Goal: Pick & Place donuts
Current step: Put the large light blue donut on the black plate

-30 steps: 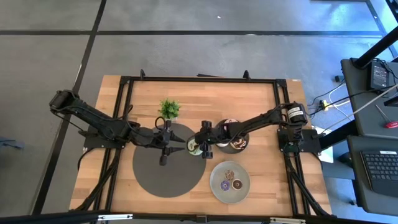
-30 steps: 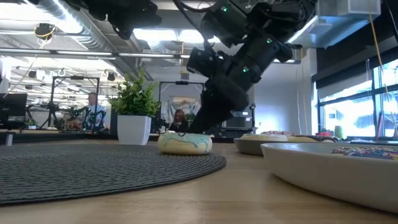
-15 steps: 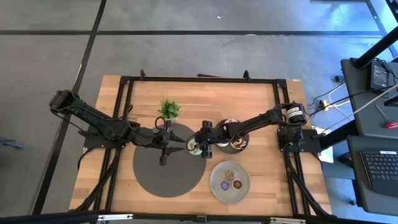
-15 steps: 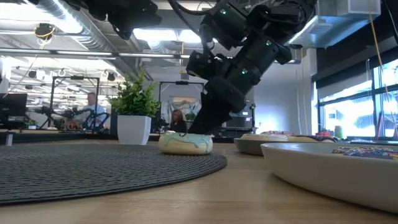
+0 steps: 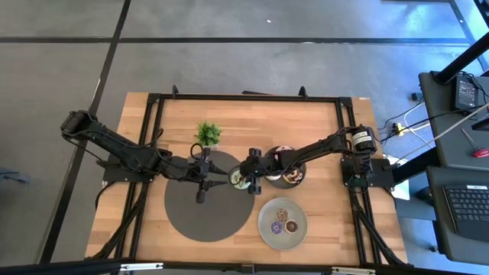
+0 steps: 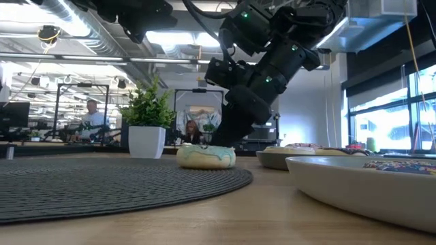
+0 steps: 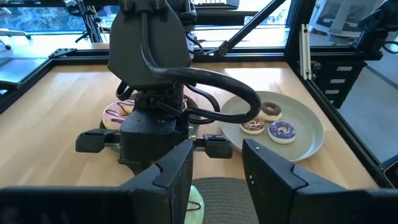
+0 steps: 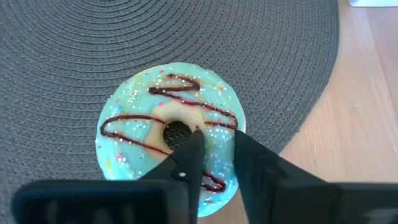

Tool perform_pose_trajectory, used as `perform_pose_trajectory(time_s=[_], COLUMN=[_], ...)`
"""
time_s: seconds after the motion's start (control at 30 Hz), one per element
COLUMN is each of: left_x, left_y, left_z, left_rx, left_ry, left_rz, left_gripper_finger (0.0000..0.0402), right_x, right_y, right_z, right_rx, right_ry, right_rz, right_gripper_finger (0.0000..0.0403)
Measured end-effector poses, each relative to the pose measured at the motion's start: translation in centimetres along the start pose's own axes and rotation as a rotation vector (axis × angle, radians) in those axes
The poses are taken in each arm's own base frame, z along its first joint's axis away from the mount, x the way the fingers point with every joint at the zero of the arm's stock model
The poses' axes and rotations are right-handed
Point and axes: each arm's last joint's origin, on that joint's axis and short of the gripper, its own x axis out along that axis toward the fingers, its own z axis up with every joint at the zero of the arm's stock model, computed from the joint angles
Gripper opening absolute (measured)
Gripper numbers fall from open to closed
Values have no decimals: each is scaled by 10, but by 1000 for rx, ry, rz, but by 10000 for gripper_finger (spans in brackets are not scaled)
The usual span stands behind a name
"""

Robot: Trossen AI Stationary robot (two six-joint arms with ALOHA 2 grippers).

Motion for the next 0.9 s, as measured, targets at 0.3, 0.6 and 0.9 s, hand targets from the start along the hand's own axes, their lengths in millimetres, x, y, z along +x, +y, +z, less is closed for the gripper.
perform_pose_trajectory(time_s=[0.3, 0.6, 0.9], left_x=[0, 0, 0], left_y=[0, 0, 0], left_z=[0, -1, -1], left_rx=[0, 2, 2], left_ry=[1, 6, 7], left_rz=[0, 1, 1], left_gripper_finger=[135, 133, 136], right_x=[-3, -53, -123], right_y=[0, -5, -19], right_z=[10, 22, -22], right_rx=[20, 35, 199], right_ry=[-3, 92, 111], right_rz=[0, 125, 12], right_gripper_finger=[32, 29, 29])
